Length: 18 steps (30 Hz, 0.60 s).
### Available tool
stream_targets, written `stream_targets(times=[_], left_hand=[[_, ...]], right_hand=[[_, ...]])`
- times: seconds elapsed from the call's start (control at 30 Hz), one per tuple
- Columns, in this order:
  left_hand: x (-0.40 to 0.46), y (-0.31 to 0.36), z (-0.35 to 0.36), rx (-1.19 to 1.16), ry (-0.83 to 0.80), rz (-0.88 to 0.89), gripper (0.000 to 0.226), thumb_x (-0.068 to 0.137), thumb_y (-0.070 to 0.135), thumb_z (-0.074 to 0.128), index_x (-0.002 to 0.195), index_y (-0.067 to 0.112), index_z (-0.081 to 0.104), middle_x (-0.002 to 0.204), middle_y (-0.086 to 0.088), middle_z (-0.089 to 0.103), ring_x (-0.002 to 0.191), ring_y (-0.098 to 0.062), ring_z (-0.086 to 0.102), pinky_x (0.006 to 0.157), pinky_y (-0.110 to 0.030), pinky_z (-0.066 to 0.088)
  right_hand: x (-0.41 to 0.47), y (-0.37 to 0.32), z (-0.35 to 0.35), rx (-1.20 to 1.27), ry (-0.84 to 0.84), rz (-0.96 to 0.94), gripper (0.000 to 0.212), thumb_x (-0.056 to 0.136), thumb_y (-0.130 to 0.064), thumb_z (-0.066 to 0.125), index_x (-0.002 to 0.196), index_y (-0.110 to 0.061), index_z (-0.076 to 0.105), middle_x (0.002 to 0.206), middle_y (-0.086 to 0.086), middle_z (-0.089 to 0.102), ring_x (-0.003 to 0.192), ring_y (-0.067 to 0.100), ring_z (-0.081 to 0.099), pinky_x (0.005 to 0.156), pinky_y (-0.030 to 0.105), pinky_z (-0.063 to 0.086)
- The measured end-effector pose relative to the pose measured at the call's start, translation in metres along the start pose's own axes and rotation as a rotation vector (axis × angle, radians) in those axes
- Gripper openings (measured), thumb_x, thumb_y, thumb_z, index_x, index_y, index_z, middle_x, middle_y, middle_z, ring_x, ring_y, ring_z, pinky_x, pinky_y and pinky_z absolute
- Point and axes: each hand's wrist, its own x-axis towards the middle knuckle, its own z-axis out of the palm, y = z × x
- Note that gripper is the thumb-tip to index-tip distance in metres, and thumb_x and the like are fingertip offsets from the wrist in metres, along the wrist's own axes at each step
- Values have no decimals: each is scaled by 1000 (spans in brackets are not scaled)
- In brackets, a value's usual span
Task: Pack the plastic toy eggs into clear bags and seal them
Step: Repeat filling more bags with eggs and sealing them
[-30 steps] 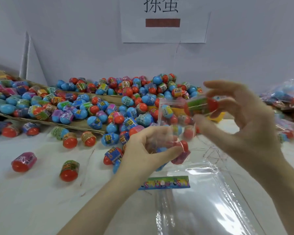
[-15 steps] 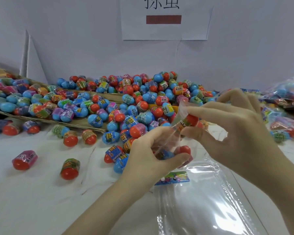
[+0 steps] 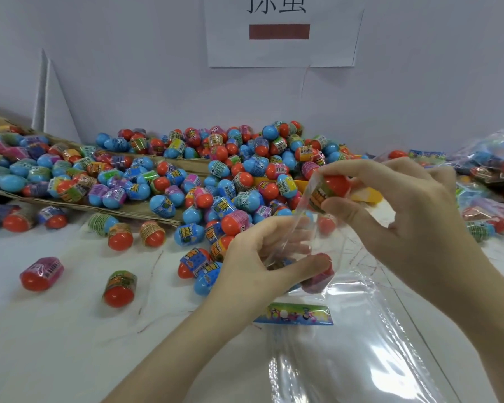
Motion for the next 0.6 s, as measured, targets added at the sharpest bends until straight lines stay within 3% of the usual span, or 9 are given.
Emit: stream_targets(times=[0.2,0.3,0.4,0.5,0.6], left_hand=[[0,-3,0,30,18,6,44,55,30,76,97,26,64,91,8,73,88,-7,67,79,-19,53],[0,-3,-1,79,21,14,42,56,30,77,96,27,65,91,6,72,87,-9,67,80,-23,54],[-1,-3,0,108,8,10,46,58,31,77,102,25,65,94,5,72,89,-10,67,82,-23,53],[-1,-3,0,129,4,8,44,59,34,76,100,28,64,92,9,72,87,-11,66,79,-22,53],[0,-4,0,144,4,17,39,59,35,75,97,29,65,90,8,71,83,-13,65,75,-24,54]], right_hand=[[-1,2,-2,-10,-79,-32,38,66,-48,70,92,-21,66,76,-10,67,93,22,52,64,29,9],[-1,4,-3,-27,-126,-53,27,64,-34,77,89,-24,70,75,-15,57,91,21,47,67,29,9],[-1,4,-5,33,-218,-39,30,66,-22,78,95,-25,70,76,-25,50,92,15,44,75,36,14],[1,3,-9,138,-358,-8,36,76,-22,70,94,-49,52,76,-28,56,92,0,46,76,29,13],[1,5,-11,188,-414,5,29,83,-25,58,88,-50,44,73,-30,63,100,-5,48,90,11,7]])
